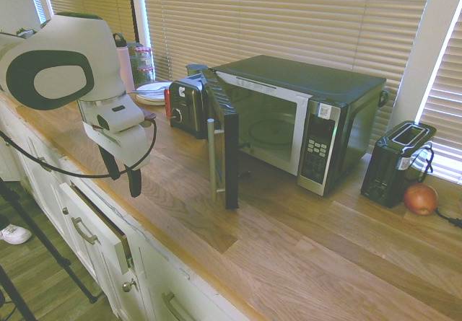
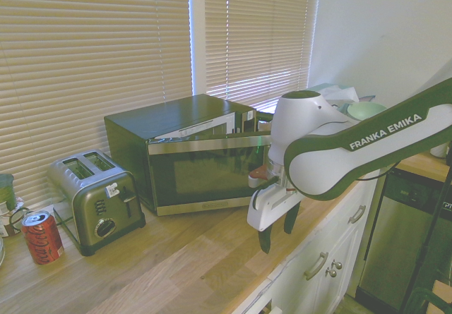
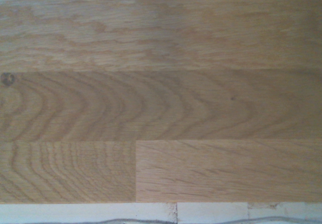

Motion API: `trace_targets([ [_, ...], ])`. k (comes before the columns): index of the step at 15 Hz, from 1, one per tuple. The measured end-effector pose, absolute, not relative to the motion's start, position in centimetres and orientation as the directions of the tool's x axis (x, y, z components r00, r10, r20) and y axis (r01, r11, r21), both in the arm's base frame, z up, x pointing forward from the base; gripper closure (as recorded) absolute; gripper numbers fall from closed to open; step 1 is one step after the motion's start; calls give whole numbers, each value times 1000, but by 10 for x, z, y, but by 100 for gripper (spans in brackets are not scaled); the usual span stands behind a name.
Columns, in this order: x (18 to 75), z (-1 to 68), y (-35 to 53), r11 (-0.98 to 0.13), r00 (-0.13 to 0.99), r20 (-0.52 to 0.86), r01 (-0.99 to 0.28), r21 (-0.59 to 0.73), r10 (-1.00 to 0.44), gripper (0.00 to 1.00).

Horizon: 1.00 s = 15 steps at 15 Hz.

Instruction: Close the microwave

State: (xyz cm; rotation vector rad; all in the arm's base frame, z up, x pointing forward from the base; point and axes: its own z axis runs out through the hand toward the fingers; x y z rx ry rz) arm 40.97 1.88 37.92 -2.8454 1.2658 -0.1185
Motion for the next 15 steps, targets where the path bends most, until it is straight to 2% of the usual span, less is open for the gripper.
trace_targets([
  [8,410,380,17,-683,680,64,-729,-45,-730,0],
  [15,429,420,15,-708,678,216,-696,-120,-703,0],
])
